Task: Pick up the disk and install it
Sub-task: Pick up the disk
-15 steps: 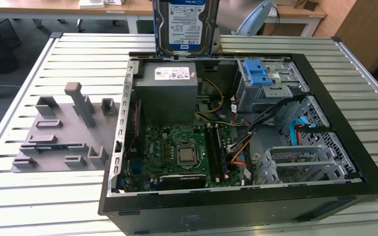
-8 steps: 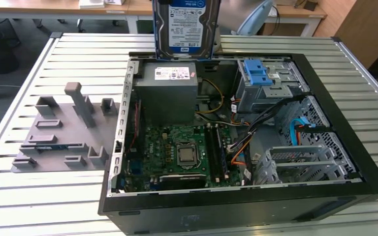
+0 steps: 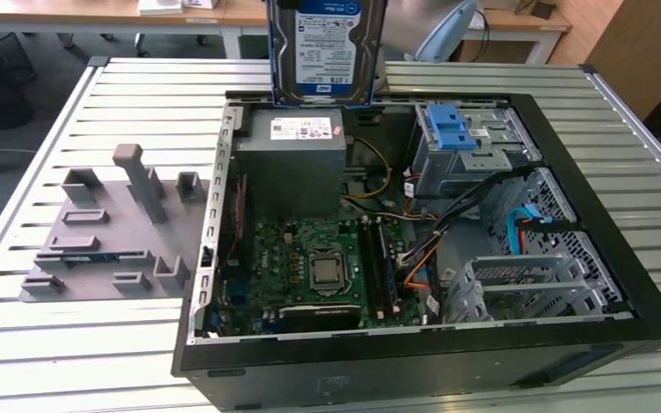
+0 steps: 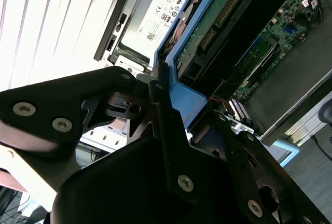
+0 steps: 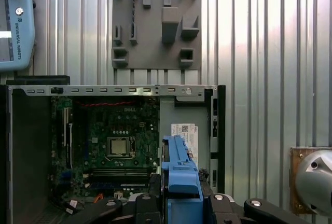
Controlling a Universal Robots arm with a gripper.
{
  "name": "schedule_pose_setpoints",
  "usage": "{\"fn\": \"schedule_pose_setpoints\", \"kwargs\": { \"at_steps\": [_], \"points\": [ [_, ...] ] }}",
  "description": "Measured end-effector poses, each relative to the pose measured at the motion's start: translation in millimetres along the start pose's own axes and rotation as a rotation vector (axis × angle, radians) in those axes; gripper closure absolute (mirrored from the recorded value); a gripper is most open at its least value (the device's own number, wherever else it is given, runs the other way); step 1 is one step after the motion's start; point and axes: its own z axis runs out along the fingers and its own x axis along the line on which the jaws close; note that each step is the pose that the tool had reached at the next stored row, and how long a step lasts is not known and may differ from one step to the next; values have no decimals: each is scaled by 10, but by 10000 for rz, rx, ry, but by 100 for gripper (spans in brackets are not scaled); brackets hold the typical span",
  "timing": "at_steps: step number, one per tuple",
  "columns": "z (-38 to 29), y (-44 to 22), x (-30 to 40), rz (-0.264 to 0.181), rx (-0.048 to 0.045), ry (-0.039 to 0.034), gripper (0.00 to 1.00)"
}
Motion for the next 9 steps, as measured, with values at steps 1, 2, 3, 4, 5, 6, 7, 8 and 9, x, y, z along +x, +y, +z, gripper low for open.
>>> {"fn": "schedule_pose_setpoints", "kwargs": {
  "at_steps": [1,2,3,4,5,6,7,8,9],
  "points": [
    [0,1,3,1,2,0,64],
    [0,1,9,1,3,-1,64],
    [0,1,11,1,3,0,64],
    [0,1,12,1,2,0,64],
    [0,1,15,1,3,0,64],
    [0,0,18,1,3,0,64],
    [0,0,22,1,2,1,64],
    [0,0,25,1,3,0,64],
    [0,0,29,2,3,0,64]
  ]
}}
